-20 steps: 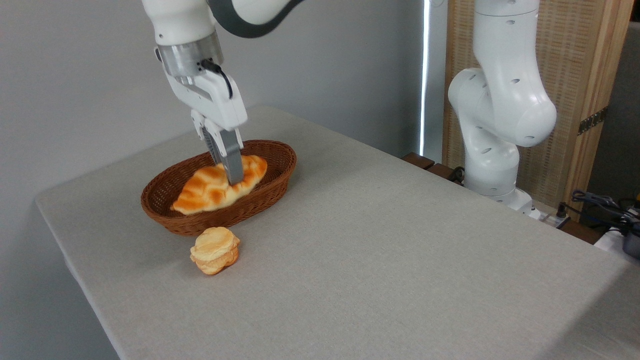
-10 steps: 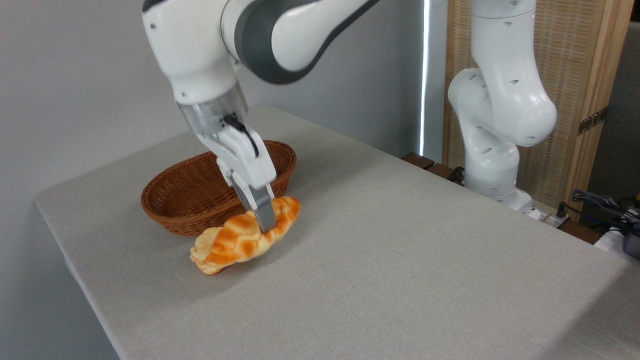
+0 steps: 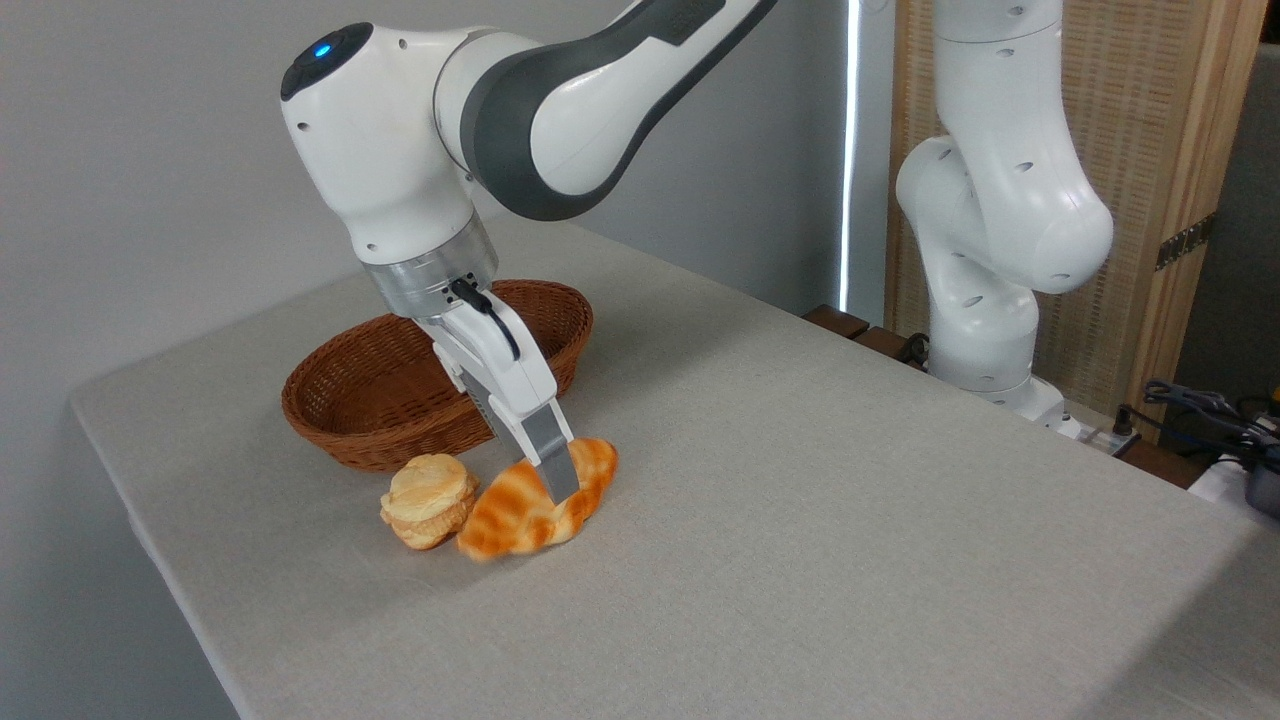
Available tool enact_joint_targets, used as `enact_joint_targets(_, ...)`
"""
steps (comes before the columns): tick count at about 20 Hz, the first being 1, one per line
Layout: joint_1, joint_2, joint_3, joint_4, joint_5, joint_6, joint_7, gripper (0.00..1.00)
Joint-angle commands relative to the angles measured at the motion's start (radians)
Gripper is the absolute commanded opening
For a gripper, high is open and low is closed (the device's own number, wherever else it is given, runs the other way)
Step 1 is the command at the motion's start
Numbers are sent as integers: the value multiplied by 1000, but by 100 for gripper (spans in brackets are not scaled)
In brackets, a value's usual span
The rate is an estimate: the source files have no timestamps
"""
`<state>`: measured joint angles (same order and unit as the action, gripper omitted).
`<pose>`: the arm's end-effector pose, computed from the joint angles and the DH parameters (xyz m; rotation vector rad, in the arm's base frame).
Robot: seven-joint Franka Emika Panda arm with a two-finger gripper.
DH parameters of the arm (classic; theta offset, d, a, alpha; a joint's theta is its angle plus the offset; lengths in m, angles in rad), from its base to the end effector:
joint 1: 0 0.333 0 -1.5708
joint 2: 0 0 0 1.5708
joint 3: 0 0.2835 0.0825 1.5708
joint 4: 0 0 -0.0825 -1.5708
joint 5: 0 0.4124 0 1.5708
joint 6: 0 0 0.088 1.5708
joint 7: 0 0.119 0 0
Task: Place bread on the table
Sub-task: 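Move the croissant over the basket rim and lower it onto the table, then open the gripper, release the croissant, and raise the gripper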
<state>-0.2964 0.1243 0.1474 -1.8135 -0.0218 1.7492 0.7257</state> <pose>0.5884 -0.0925 0.4005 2.7884 -1.2927 -0.2754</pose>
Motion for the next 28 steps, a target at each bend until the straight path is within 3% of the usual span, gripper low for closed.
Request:
enact_joint_targets(1,-10,-11,14,8,-15,-7,15,100)
enact_joint_targets(6,-23,-43,-2,63,-27,45,8,100)
enact_joint_targets(8,-23,-46,-12,98,-65,47,8,100)
enact_joint_targets(15,-24,-55,-17,174,-63,56,4,100)
enact_joint_targets(18,-24,-55,-17,174,-63,58,-67,100)
enact_joint_targets(23,-20,-55,-9,174,-47,58,-183,100)
enact_joint_targets(26,-18,-58,-11,174,32,50,-184,100)
enact_joint_targets(28,-18,-61,-8,174,37,50,-192,100)
